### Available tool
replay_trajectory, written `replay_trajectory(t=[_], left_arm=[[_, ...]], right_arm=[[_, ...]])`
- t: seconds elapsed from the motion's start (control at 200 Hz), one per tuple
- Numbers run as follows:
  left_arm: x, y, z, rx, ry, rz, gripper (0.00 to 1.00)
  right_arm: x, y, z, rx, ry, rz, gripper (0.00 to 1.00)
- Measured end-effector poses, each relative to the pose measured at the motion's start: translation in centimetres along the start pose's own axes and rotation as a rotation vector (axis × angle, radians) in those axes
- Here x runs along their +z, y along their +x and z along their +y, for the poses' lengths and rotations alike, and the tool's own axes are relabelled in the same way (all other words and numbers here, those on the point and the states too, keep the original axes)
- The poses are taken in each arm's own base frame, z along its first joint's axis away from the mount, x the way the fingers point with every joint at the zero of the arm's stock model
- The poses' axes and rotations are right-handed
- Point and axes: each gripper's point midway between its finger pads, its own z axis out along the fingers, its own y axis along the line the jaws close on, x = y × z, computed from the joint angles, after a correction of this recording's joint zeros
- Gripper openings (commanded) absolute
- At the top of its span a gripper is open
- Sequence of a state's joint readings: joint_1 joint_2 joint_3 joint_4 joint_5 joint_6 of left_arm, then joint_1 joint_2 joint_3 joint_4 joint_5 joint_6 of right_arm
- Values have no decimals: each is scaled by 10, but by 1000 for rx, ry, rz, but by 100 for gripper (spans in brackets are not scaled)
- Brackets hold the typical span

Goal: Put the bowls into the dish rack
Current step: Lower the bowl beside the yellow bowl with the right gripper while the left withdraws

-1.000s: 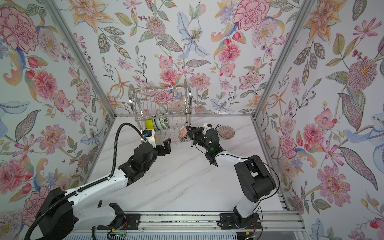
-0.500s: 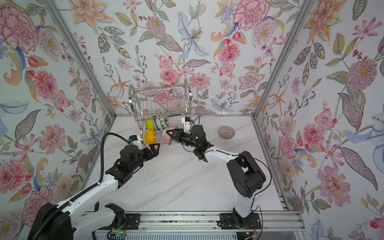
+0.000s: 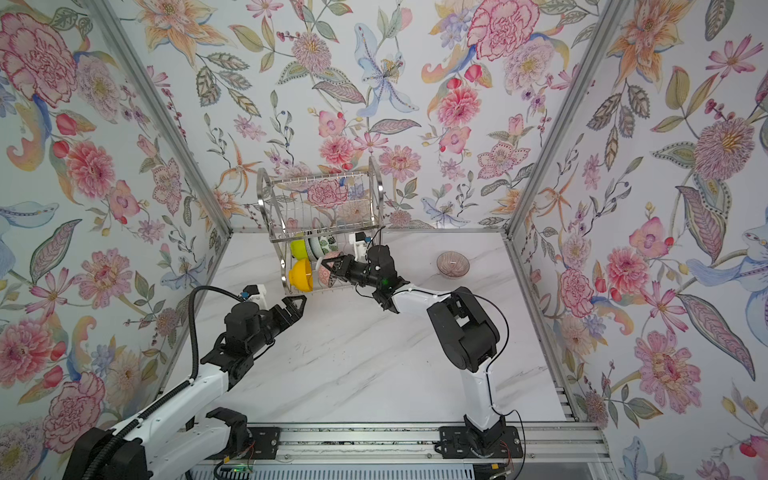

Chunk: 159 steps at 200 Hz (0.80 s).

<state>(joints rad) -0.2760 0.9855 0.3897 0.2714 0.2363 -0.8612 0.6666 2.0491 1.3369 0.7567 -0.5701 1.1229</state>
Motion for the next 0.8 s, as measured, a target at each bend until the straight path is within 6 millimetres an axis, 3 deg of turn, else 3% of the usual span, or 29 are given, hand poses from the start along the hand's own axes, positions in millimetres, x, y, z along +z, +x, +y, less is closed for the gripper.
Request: replay_trajectory(t=[0.36, 0.796], left_arm=[[-4, 7, 11, -100, 78, 28, 99], [-8, 1, 14, -114, 93, 20, 99]], right_arm=[[31, 5, -16, 19, -54, 23, 0], [38, 1, -21, 45, -124, -5, 0]])
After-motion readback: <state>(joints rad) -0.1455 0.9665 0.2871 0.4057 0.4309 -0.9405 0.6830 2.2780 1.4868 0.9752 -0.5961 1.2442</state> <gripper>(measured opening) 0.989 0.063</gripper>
